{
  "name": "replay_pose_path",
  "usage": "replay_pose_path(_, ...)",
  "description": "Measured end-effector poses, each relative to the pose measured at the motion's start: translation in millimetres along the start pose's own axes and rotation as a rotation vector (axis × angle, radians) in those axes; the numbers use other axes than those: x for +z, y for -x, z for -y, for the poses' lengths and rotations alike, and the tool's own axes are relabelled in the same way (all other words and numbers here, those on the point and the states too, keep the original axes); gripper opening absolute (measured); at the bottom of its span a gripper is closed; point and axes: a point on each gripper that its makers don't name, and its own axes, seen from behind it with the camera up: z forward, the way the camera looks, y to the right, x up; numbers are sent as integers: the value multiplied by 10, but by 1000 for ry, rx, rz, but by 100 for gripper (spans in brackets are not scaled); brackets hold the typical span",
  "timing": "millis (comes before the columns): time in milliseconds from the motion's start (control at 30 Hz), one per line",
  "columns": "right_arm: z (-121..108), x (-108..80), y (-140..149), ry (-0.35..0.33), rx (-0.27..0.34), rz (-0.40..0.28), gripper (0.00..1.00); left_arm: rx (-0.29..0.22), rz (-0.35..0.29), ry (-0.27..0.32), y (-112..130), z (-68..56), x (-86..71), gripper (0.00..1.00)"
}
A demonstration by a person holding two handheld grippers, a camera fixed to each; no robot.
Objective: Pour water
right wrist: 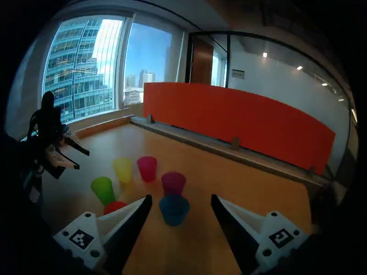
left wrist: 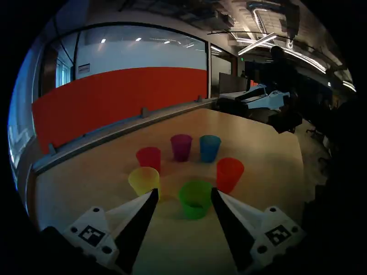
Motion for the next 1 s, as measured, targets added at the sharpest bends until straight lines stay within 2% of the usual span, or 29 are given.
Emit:
replay_pose_path(400,-51,114,97,-1,-5,25,99,9,85,47,322,-148,163,85)
replay_pose_path(1000,-83,308,218,-16,5,53,99,28,191,102,665,-265,442,85)
